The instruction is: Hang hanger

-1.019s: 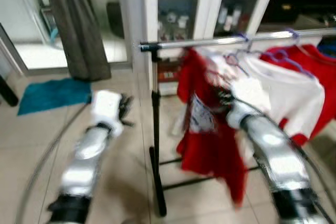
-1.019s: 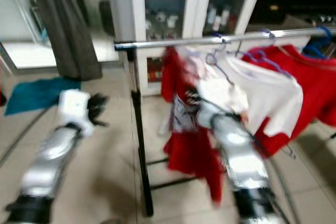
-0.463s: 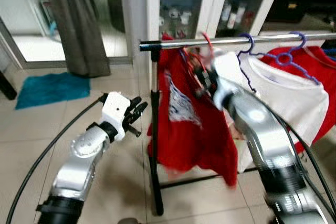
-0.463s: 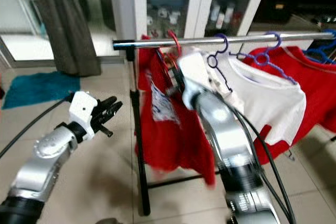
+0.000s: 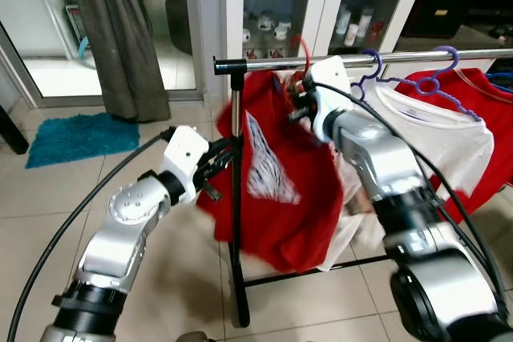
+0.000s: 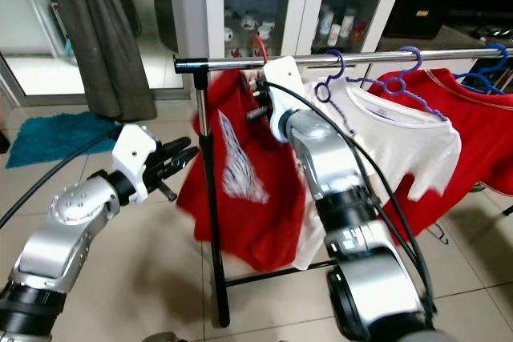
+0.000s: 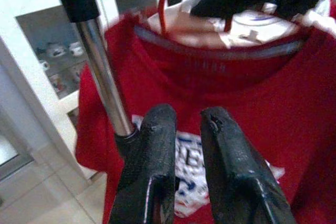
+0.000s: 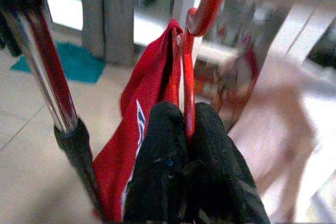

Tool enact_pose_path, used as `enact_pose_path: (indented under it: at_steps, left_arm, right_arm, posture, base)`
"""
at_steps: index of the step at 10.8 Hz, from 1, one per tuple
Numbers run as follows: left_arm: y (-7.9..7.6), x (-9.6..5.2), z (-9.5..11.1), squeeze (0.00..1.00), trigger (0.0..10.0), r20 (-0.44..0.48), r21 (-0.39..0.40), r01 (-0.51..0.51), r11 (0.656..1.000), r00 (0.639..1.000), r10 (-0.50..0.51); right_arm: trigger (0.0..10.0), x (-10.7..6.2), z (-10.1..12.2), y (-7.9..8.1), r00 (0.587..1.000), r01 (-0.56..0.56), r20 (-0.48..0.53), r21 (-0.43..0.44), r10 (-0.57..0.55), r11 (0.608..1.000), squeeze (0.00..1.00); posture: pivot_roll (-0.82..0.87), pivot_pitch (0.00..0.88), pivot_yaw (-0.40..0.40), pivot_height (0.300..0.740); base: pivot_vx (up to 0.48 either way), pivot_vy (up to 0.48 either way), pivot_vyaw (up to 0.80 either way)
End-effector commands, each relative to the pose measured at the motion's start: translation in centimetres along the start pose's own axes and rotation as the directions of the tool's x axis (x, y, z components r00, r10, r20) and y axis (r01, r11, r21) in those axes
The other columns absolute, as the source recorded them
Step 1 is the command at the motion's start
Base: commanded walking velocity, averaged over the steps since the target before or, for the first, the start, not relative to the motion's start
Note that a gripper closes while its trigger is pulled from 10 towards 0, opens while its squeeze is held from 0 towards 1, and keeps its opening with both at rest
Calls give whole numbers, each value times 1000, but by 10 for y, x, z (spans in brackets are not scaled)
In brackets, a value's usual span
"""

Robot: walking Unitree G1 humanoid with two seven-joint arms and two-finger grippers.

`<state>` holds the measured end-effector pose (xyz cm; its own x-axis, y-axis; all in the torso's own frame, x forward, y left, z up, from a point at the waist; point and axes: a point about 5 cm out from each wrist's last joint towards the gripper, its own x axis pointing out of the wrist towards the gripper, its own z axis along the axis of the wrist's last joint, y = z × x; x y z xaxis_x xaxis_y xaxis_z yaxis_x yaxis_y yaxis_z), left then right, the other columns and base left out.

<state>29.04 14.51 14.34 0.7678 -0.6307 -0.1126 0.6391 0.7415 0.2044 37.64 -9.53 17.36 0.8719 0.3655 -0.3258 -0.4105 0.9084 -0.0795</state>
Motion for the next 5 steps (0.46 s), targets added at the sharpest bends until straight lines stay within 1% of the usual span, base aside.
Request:
enact_pose_path:
  at_steps: [1, 2, 3, 5]
  left_arm:
    - [-1, 2, 8, 0, 10000, 17, 10, 25, 1000, 1000, -25]
    - [-2, 1, 8, 0, 10000, 14, 8, 36, 999, 999, -37]
    - [-3, 2, 7, 0, 10000, 10, 6, 39, 999, 999, -39]
    - [-4, 1, 6, 0, 10000, 4, 2, 38, 999, 999, -38]
  right_arm:
    - [10000, 3, 4, -4, 1000, 5, -14, 42, -4, 999, 0]
    - [10000, 9, 0, -3, 999, -14, -49, 83, 18, 996, 0]
    - [10000, 13, -3, -2, 997, -23, -74, 71, 28, 997, 0]
    - [10000, 17, -5, -1, 996, -38, -82, 56, 42, 998, 0]
  posture:
    - [78, 0, -43, 740]
    - [76, 0, -39, 740]
    - [75, 0, -37, 740]
    - [79, 0, -40, 740]
  base:
    - [0, 0, 0]
    - [0, 0, 0]
    - [0, 0, 0]
    - [0, 0, 0]
